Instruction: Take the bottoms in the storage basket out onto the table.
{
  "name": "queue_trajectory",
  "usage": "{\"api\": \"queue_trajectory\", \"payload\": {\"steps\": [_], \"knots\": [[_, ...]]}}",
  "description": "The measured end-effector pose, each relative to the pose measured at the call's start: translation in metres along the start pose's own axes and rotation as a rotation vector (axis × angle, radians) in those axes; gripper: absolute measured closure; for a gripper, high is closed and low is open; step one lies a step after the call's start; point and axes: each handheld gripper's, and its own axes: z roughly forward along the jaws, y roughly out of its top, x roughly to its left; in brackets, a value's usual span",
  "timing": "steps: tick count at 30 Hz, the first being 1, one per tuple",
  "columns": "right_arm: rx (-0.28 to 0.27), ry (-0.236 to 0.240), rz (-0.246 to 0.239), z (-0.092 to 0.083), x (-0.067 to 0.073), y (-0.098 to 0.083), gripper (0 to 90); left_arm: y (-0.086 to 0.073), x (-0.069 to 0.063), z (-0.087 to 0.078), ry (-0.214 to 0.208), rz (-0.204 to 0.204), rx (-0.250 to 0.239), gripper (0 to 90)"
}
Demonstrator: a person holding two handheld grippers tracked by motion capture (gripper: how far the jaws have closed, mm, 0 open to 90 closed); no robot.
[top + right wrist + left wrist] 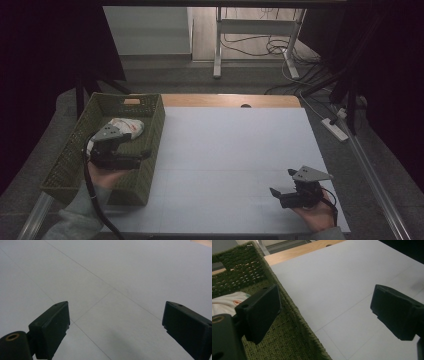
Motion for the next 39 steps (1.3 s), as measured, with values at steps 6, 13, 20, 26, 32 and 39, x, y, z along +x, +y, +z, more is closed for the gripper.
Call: {"api": "queue_trajectory", "payload": {"steps": [6, 13, 20, 26, 32, 39], "knots": [[0.003, 0.002, -0.002, 0.001, 0.0, 0.0, 7.9, 0.003, 0.007, 0.004, 0.011, -0.001, -0.001, 8.8], [0.007, 0.003, 0.0, 0.001, 0.0, -0.001, 7.9, 0.008, 0.017, 0.008, 0.031, -0.016, -0.005, 8.9], [0.005, 0.007, 0.005, 0.001, -0.001, -0.001, 7.9, 0.011, 0.027, 0.013, 0.044, -0.034, 0.0, 9.0], [0.009, 0.01, 0.009, 0.002, -0.001, -0.001, 7.9, 0.01, 0.036, 0.015, 0.06, -0.058, -0.001, 9.0], [0.014, 0.012, 0.006, 0.003, -0.001, -0.002, 7.9, 0.009, 0.046, 0.019, 0.075, -0.081, 0.0, 9.0], [0.018, 0.01, 0.008, 0.003, -0.002, -0.002, 7.9, 0.009, 0.054, 0.021, 0.084, -0.104, 0.005, 8.8]]}}
